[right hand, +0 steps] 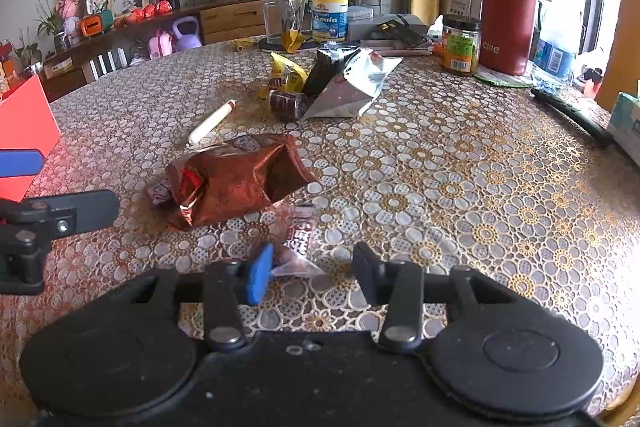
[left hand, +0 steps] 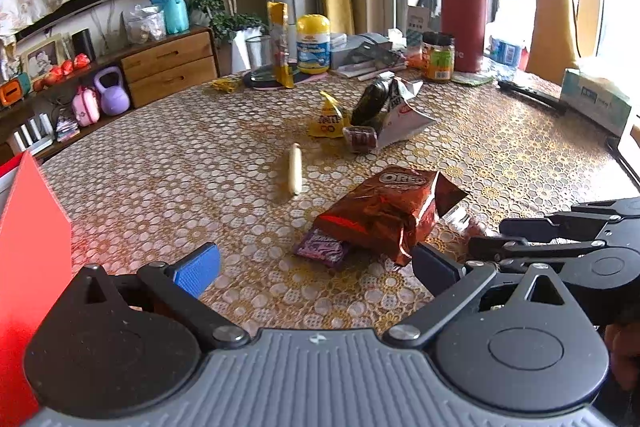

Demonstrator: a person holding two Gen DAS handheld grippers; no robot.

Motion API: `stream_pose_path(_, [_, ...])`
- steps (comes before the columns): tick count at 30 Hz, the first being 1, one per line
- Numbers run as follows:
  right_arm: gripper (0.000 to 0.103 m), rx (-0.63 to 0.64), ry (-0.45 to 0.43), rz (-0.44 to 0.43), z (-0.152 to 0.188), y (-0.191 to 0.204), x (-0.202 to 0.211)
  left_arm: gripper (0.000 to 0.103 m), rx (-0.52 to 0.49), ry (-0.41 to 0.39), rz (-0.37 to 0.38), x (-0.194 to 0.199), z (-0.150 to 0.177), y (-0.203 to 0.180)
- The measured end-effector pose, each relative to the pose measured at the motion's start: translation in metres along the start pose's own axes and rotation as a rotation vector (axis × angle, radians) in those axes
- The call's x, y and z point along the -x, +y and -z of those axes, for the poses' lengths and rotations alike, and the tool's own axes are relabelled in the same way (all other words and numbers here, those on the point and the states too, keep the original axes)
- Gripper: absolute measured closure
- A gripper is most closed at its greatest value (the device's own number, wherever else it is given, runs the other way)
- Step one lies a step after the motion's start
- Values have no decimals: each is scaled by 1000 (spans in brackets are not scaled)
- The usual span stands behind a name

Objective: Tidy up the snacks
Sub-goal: 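Close the left tool on the brown Oreo bag and lift it, then carry the Oreo bag with the left tool over the box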

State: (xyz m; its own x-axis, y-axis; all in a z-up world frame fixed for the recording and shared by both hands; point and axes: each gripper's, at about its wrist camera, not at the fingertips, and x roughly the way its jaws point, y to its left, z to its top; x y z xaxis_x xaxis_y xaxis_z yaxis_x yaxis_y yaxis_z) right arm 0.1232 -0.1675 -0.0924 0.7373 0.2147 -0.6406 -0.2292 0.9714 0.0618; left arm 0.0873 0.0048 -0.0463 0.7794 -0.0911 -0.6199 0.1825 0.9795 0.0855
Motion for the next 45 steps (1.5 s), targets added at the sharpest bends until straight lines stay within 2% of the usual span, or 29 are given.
stream_pose_path(2, [76, -4, -7, -1, 0, -4, 0, 0, -12, 3, 3, -7, -1, -5])
stream_pose_path(3, [77, -11, -10, -7, 0, -6, 0, 0, -21, 4, 8, -11, -2, -7])
stream_pose_path(15, [78, -84, -62, -32, -2, -35, 17, 0, -162, 10, 50, -61, -16, -45])
stream_pose_path(20, [78, -104, -68, -40, -3, -41, 21, 0, -215, 37, 76, -82, -20, -54])
stream_pose_path(24, [78, -114, -66, -40, -2, -42, 22, 0, -215, 18, 84, -87, -22, -55])
stream_pose_path(27, [78, -121, -64, -37, -2, -43, 22, 16, -188, 14, 119, -86, -20, -52])
stream_pose_path(29, [78, -125, -64, -36, -3, -43, 21, 33, -175, 15, 126, -84, -20, -52])
stream_pose_path(32, [78, -124, -65, -35, -3, -42, 21, 45, -167, 16, 116, -81, -22, -53])
stream_pose_path(35, [78, -120, -69, -35, -4, -40, 24, 52, -141, 1, 93, -75, -23, -51])
stream_pose_path(45, [78, -110, -97, -29, -8, -36, 35, 54, -49, -48, 62, -39, -30, -34])
